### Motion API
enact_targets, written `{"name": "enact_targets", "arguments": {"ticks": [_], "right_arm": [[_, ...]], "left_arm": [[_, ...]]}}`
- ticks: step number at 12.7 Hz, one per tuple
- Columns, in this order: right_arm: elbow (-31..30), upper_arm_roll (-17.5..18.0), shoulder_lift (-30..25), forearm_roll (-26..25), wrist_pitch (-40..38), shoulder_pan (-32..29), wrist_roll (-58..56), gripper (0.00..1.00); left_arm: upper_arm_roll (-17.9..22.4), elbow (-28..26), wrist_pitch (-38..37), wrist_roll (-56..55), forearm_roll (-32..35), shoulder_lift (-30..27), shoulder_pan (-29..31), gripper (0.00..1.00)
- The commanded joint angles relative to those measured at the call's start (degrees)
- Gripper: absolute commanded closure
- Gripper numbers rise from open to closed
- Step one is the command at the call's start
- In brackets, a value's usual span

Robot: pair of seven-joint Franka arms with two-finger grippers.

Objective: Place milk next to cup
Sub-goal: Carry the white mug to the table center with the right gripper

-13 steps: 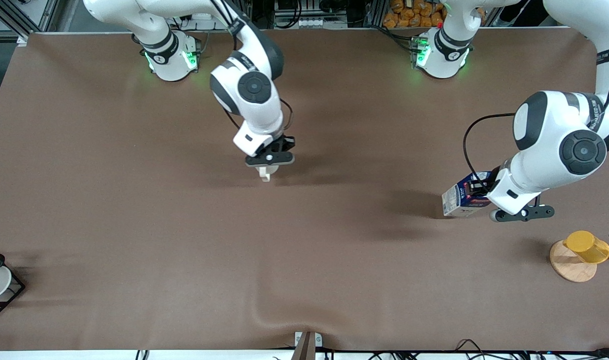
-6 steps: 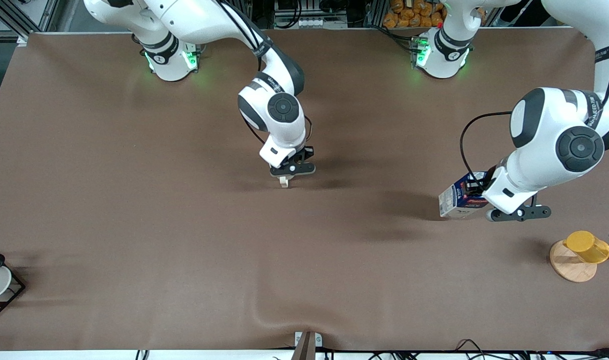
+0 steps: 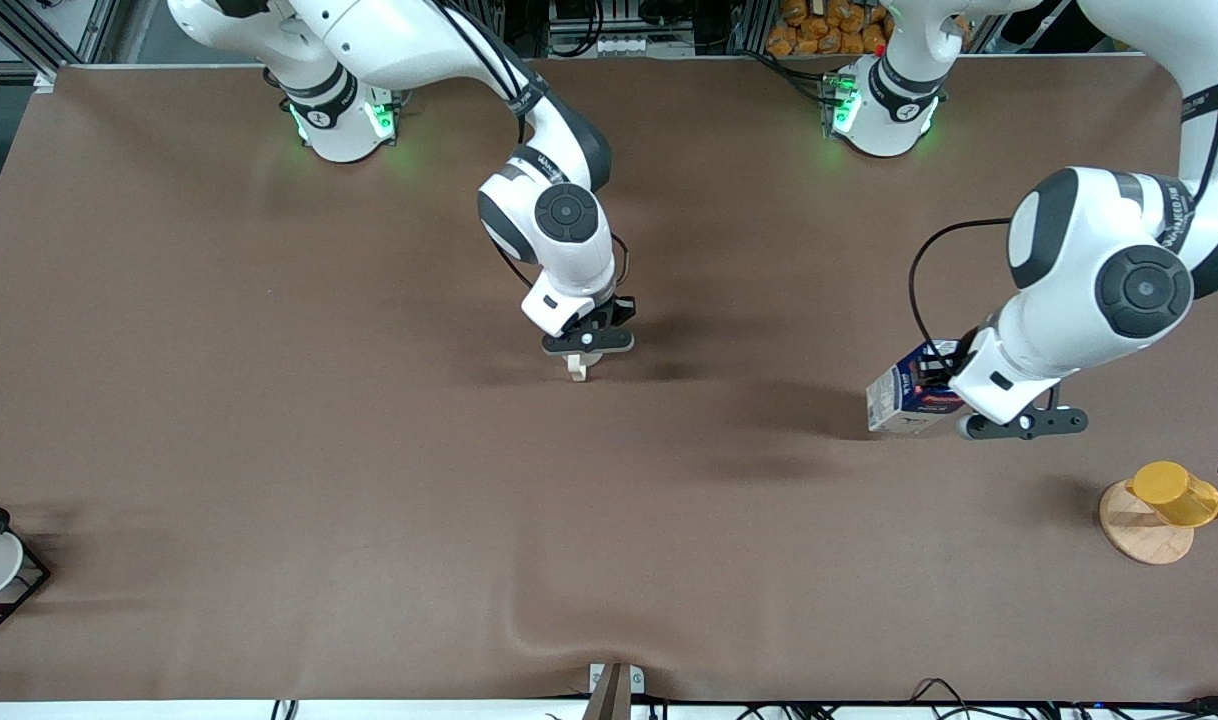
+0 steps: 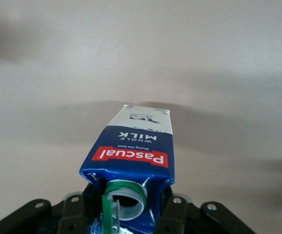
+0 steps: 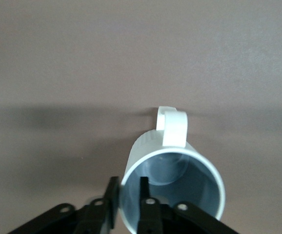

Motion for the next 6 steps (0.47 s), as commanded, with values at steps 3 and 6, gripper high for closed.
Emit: {"name": "enact_targets", "arguments": {"ticks": [3, 6], "right_arm": [[2.57, -0.77, -6.87, -0.2, -8.9, -2.24, -1.12, 0.0], [-0.31, -0.77, -15.47, -0.11, -13.33, -6.71, -1.57, 0.0]], "left_arm": [[-5.54, 0.26, -2.62, -7.02, 0.17, -1.55, 0.0, 0.63], [-7.74, 0.09, -4.74, -10.02, 0.17, -1.82, -0.26, 0.63]]}}
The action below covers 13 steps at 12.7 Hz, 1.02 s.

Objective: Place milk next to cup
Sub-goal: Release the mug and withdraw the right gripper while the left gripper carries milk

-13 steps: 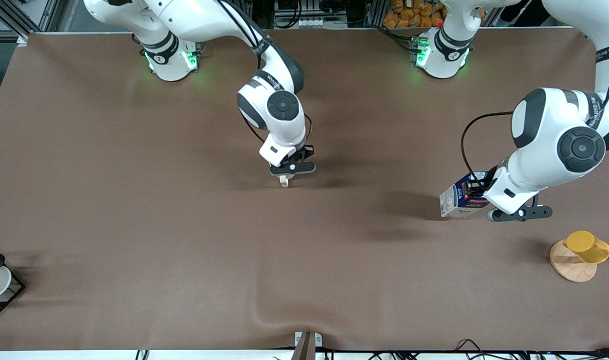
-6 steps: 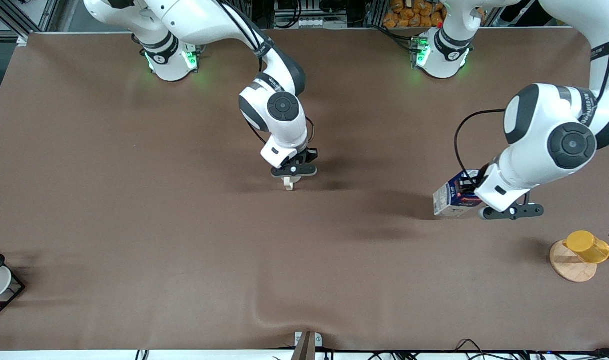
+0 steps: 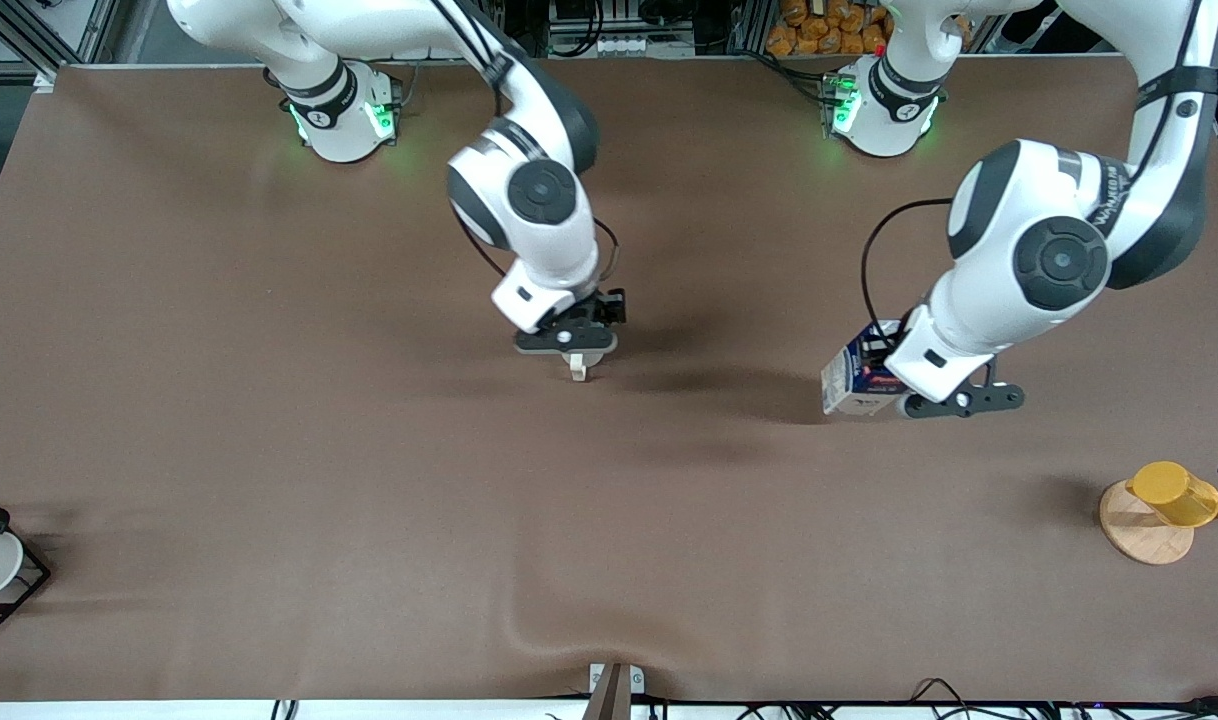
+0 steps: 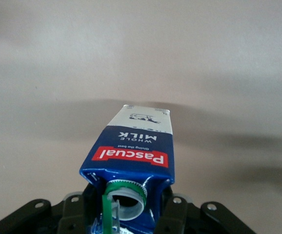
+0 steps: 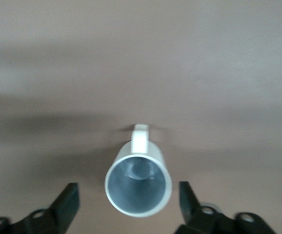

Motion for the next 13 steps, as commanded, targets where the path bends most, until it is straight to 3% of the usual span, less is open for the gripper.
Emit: {"name": "enact_targets", "arguments": {"ticks": [1, 7, 11, 13], "right_arm": [[-5.66, 0.57, -10.21, 0.05, -2.11, -5.97, -1.11, 0.0], [-5.86, 0.66, -19.37, 0.23, -16.77, -23.82, -10.77, 0.0], [-2.69, 0.66, -20.78, 0.4, -21.01, -31.21, -22.55, 0.0], [-2.34, 0.57, -21.57, 0.75, -21.97, -33.93, -27.27, 0.0]], "left_arm": [[-2.42, -0.11, -1.63, -3.66, 0.26, -1.06, -0.15, 0.64], [-12.1, -0.29, -1.72, -19.73, 0.26, -0.27, -5.76, 0.64], [-12.28, -0.47, -1.64, -30.89, 1.22, 1.84, -16.73, 0.64], [-12.28, 0.06, -0.67, -33.11, 1.23, 3.86, -18.95, 0.64]]}}
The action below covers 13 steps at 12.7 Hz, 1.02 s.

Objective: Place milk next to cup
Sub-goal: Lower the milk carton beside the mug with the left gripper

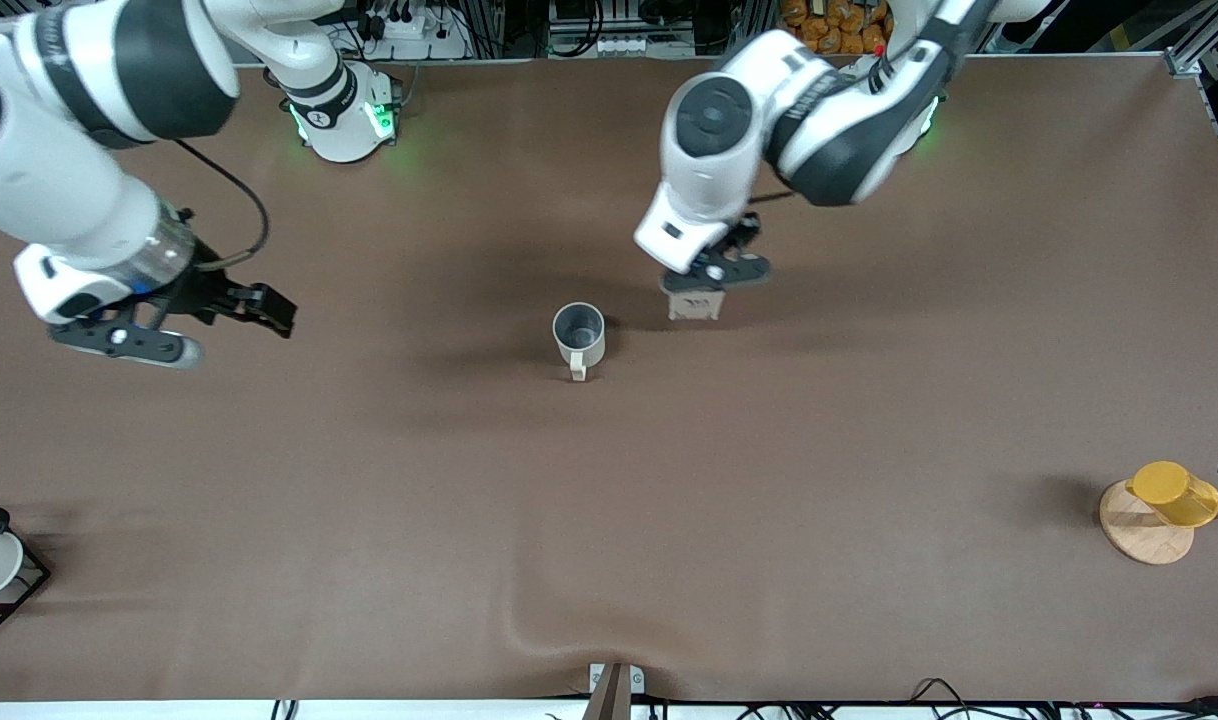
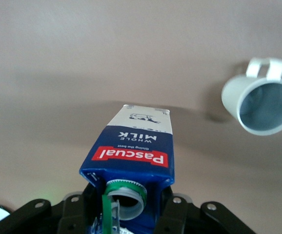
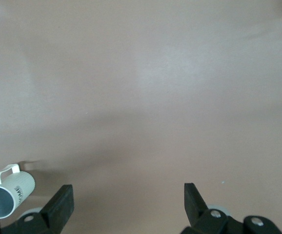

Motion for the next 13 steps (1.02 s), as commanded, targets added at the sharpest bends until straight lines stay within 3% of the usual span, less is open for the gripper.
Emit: {"name": "enact_targets", "arguments": {"ticks": [1, 5, 9, 13], "right_arm": [[0.79, 1.24, -1.81, 0.91, -2.6, -4.41, -6.65, 0.0], [2.9, 1.25, -1.82, 0.83, -3.76, -5.92, -8.51, 0.0], [5.1, 0.9, -2.0, 1.09, -9.12, -7.93, -10.01, 0.0], [10.0, 1.33, -1.82, 2.59, -11.14, -8.73, -11.07, 0.0]], "left_arm": [[0.35, 1.16, 0.79, -2.91, 1.14, 3.07, -3.63, 0.64], [0.52, 6.69, 3.16, -11.78, 1.23, 9.58, -9.7, 0.64], [0.7, 7.49, 6.77, -12.24, 1.83, 12.13, -12.26, 0.64], [0.79, 12.5, 6.77, -11.89, 4.91, 15.56, -14.28, 0.64]]}}
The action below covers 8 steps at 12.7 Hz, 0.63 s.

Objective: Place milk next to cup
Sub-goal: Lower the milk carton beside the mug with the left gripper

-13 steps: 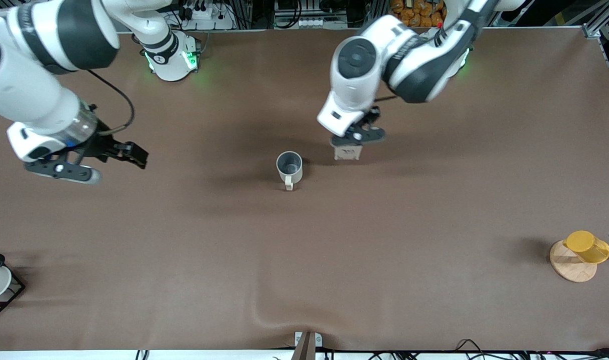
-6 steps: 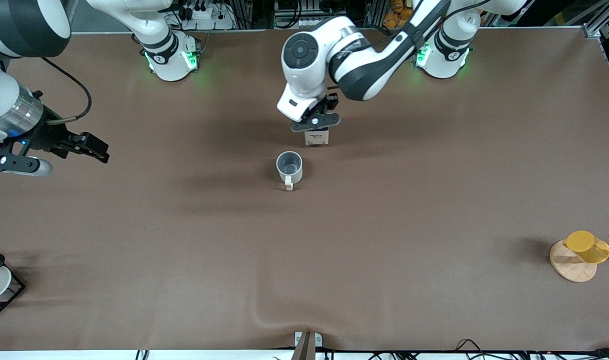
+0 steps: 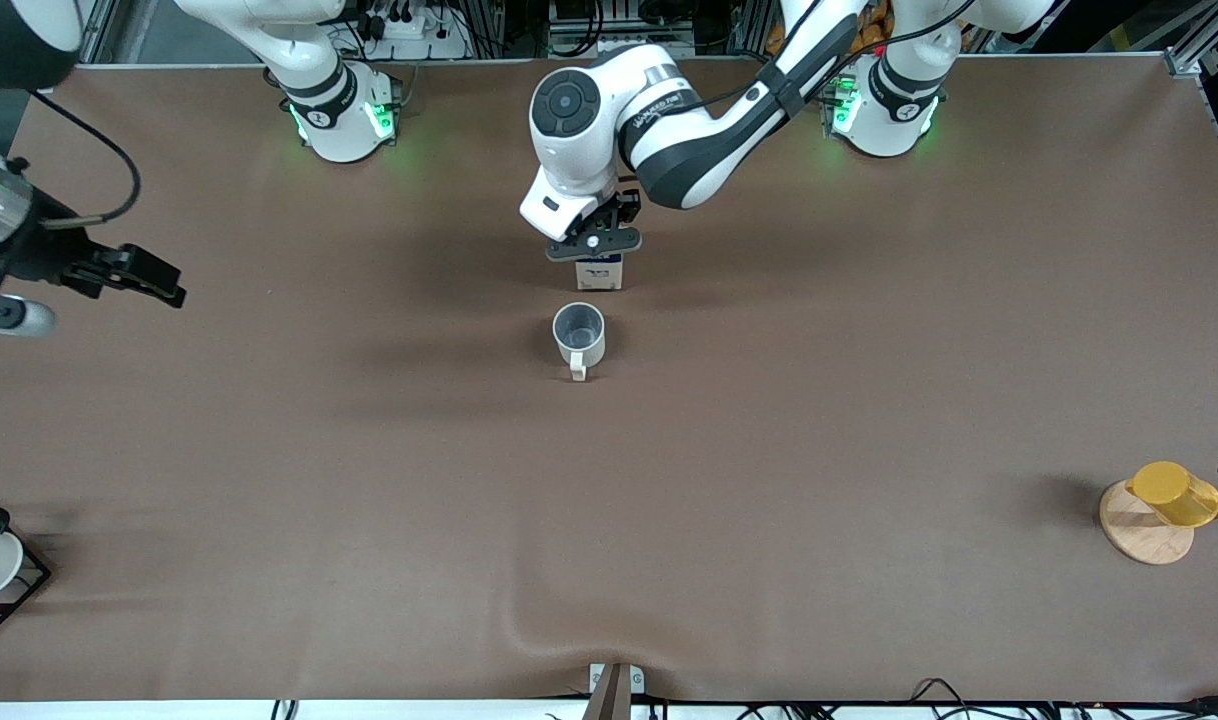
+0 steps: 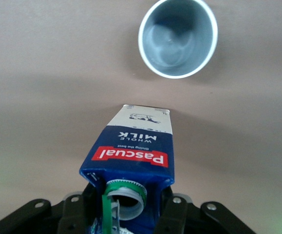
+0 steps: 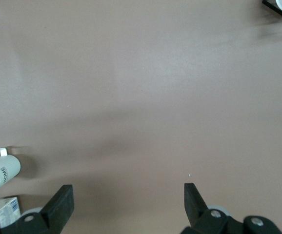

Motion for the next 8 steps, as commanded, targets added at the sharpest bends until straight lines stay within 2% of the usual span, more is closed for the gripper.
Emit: {"name": "enact_targets", "arguments": {"ticks": [1, 3, 8], "right_arm": [[6.07, 1.33, 0.22, 1.2, -3.8, -0.69, -0.77, 0.0], [10.75, 1.33, 2.68, 0.94, -6.98, -0.68, -0.86, 0.0], [10.76, 1.25, 2.78, 0.67, -7.16, -0.77, -0.68, 0.0]], "left_arm": [[0.41, 4.12, -0.49, -0.74, 3.56, 2.98, -1.4, 0.64], [0.41, 4.3, -0.49, -0.65, 3.57, 3.07, -1.4, 0.64], [1.99, 4.56, -0.49, -0.38, 3.83, 4.21, -1.57, 0.62]]}}
